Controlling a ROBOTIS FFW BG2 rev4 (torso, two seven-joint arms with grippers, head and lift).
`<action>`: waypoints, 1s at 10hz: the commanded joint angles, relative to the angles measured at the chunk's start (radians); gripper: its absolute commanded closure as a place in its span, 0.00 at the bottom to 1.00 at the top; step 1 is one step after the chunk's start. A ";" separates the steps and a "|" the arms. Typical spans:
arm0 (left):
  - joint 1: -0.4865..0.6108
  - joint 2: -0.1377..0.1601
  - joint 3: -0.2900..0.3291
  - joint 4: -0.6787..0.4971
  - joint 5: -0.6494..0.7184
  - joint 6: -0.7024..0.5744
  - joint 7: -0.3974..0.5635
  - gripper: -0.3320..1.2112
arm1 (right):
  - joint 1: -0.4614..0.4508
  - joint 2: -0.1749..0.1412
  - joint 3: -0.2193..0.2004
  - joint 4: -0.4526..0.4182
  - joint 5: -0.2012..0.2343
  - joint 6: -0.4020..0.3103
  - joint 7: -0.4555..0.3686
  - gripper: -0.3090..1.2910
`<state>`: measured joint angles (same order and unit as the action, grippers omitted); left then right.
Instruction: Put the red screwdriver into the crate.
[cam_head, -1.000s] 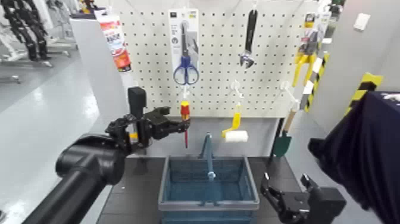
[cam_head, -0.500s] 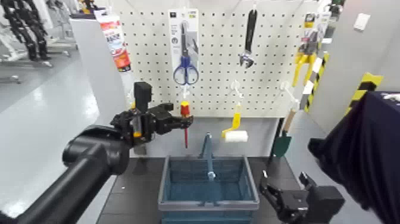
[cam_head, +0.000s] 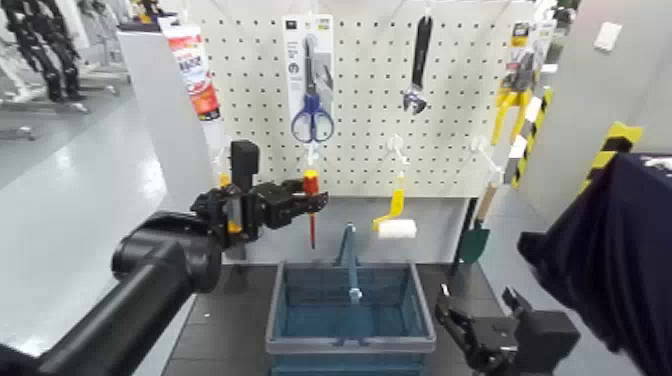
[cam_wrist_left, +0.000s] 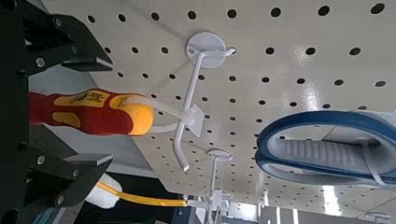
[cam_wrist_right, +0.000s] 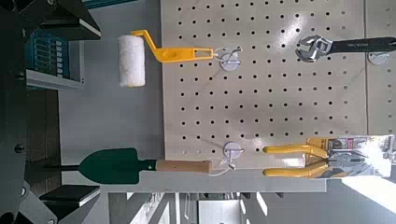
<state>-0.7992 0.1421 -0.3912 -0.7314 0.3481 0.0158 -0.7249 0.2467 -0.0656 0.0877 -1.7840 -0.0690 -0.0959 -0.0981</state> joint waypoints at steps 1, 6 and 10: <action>0.002 -0.004 0.011 0.013 0.000 0.000 -0.001 0.91 | -0.001 -0.002 -0.002 0.000 0.000 -0.001 0.001 0.28; 0.041 -0.004 0.040 -0.052 -0.026 -0.007 0.002 0.99 | 0.000 -0.005 -0.005 0.000 0.000 -0.001 0.003 0.28; 0.133 0.017 0.084 -0.241 -0.040 0.069 0.001 0.99 | 0.002 -0.005 -0.008 0.003 0.002 0.002 0.003 0.28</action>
<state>-0.6791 0.1560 -0.3098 -0.9437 0.3085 0.0717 -0.7240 0.2482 -0.0706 0.0805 -1.7810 -0.0684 -0.0942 -0.0950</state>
